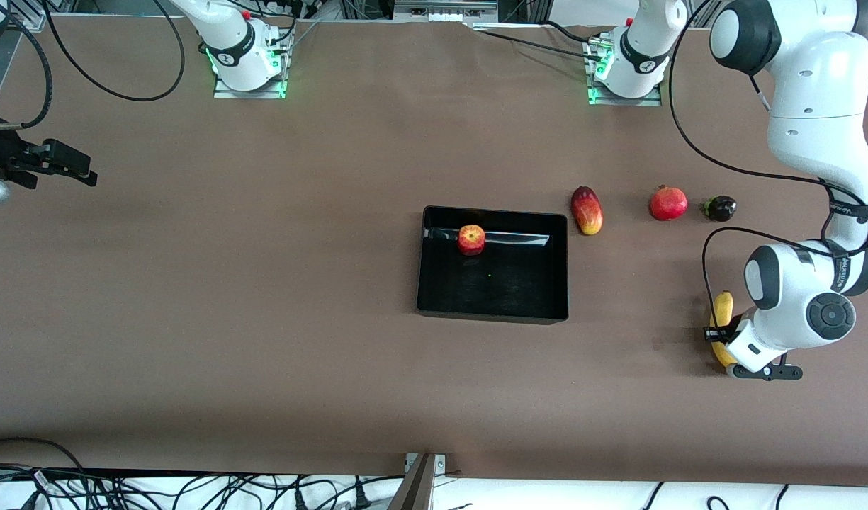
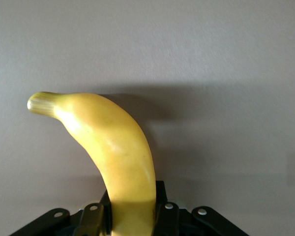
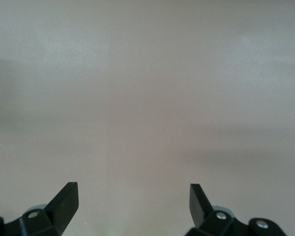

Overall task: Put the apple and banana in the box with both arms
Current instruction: 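Lift the banana and carry it toward the box with the left gripper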

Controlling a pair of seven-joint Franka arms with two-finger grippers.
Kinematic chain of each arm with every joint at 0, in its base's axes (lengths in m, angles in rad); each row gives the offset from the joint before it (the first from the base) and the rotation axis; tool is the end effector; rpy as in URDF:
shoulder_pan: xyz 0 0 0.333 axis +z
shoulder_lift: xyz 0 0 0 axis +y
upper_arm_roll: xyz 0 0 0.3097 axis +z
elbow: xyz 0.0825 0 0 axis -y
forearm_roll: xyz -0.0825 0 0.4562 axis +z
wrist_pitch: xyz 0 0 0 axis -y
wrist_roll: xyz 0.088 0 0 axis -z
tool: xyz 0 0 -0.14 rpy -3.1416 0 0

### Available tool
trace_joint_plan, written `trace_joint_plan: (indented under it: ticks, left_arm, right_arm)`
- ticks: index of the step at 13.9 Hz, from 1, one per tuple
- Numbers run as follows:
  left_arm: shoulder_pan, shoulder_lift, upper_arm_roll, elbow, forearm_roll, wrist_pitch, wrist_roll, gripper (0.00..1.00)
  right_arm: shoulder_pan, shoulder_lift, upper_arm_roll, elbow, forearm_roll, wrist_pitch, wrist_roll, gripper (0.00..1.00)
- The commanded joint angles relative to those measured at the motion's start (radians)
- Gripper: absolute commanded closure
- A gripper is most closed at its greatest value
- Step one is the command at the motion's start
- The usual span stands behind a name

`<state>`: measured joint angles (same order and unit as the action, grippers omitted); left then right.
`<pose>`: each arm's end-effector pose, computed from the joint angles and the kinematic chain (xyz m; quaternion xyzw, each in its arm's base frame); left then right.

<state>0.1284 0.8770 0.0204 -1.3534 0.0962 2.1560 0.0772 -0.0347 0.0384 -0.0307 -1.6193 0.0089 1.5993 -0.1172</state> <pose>0.7703 0.1199 0.1076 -0.9982 -0.0043 0.0422 0.0425 0.6344 -0.0401 0.5370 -0.9992 -0.0256 0.0287 0.0065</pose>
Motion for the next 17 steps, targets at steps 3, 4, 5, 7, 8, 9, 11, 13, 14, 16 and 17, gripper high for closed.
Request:
trace_joint_plan:
  ticks: [3, 4, 5, 7, 8, 9, 11, 13, 14, 16, 17]
  left_arm:
    - [-0.012, -0.17, -0.058, -0.007, -0.015, -0.264, -0.025, 1.0]
    - [-0.012, -0.199, -0.071, -0.007, -0.051, -0.297, -0.063, 1.0]
    - [-0.016, -0.217, -0.083, -0.007, -0.085, -0.326, -0.109, 1.0]
    - [-0.039, -0.246, -0.14, -0.007, -0.11, -0.341, -0.256, 1.0]
    - [-0.053, -0.248, -0.175, -0.007, -0.11, -0.341, -0.349, 1.0]
    - [-0.068, -0.248, -0.206, -0.007, -0.105, -0.338, -0.46, 1.0]
    - [-0.143, -0.247, -0.224, -0.007, -0.098, -0.332, -0.623, 1.0]
    - [-0.214, -0.245, -0.224, -0.007, -0.101, -0.329, -0.712, 1.0]
    - [-0.245, -0.245, -0.226, -0.007, -0.099, -0.328, -0.74, 1.0]
    - [-0.3, -0.243, -0.226, -0.007, -0.102, -0.328, -0.745, 1.0]
    - [-0.331, -0.243, -0.226, -0.007, -0.102, -0.326, -0.741, 1.0]
  right_arm:
    - [-0.007, -0.009, 0.006, 0.018, 0.003, -0.012, 0.017, 0.0]
    - [-0.007, -0.009, 0.005, 0.018, 0.003, -0.01, 0.017, 0.0]
    - [-0.007, -0.009, 0.005, 0.019, 0.002, -0.01, 0.017, 0.0]
    - [-0.007, -0.009, 0.005, 0.019, 0.002, -0.007, 0.017, 0.0]
    - [-0.007, -0.009, 0.005, 0.019, 0.002, -0.007, 0.017, 0.0]
    - [-0.007, -0.009, 0.005, 0.019, 0.002, -0.007, 0.017, 0.0]
    - [-0.007, -0.008, 0.005, 0.021, 0.002, 0.001, 0.017, 0.0]
    - [-0.007, -0.008, 0.005, 0.021, 0.003, -0.001, 0.017, 0.0]
    - [-0.007, -0.008, 0.005, 0.021, 0.003, 0.001, 0.017, 0.0]
    - [-0.007, -0.008, 0.006, 0.021, 0.006, 0.001, 0.017, 0.0]
    - [-0.007, -0.008, 0.005, 0.021, 0.006, -0.001, 0.019, 0.0]
